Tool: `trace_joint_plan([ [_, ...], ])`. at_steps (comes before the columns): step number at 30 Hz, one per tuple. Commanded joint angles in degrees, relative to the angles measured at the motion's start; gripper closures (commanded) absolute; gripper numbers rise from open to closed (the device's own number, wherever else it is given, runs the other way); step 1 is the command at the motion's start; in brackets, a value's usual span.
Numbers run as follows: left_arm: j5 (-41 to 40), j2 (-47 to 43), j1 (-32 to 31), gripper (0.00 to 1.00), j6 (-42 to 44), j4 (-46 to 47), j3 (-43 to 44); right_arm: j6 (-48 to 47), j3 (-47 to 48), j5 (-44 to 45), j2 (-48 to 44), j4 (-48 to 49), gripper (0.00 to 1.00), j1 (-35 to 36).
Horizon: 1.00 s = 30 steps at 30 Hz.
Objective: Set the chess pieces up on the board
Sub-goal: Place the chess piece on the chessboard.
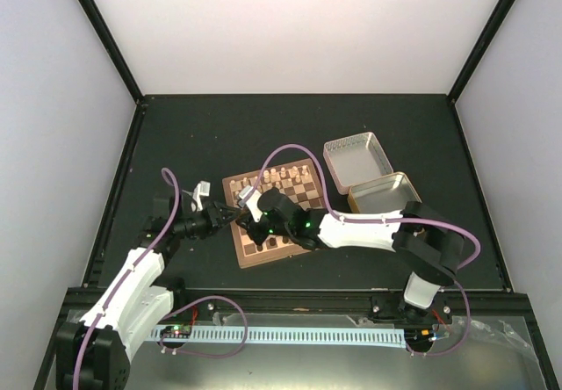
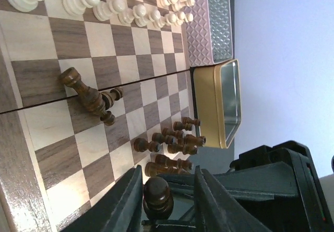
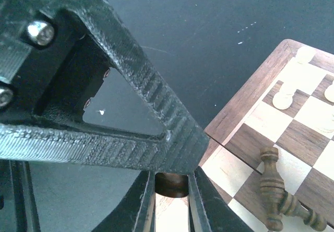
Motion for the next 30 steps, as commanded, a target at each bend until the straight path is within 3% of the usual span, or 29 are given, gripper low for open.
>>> trace_joint_plan([
  [1,2.92,-0.92,0.4,0.77,-0.34,1.1,-0.02,0.25,-0.88,-0.86,-1.91,3.96,0.92,0.02],
  [7,2.47,-0.94,0.45,0.98,0.46,1.02,-0.31,0.84,-1.51,-1.01,-2.57,4.14,0.9,0.05],
  [13,-3.46,-2.35,-0.01,0.99,5.96,-2.72,1.02,4.97,-2.56,3.14,-4.29,0.83,0.56,0.02],
  [18,-14.68,-4.6,-3.09,0.98,11.47,-5.72,1.39,9.69,-6.42,9.19,-10.35,-0.6,0.47,-0.68],
  [22,-23.0,-4.69,-9.0,0.99,12.55,-4.19,0.25,15.75,-7.06,13.54,-13.87,-5.91,0.47,-3.7],
  [30,-44.92,-3.6,-28.52,0.99,13.26,-0.33,-4.29,18.41,-9.22,14.79,-17.27,-8.37,0.46,-6.36],
])
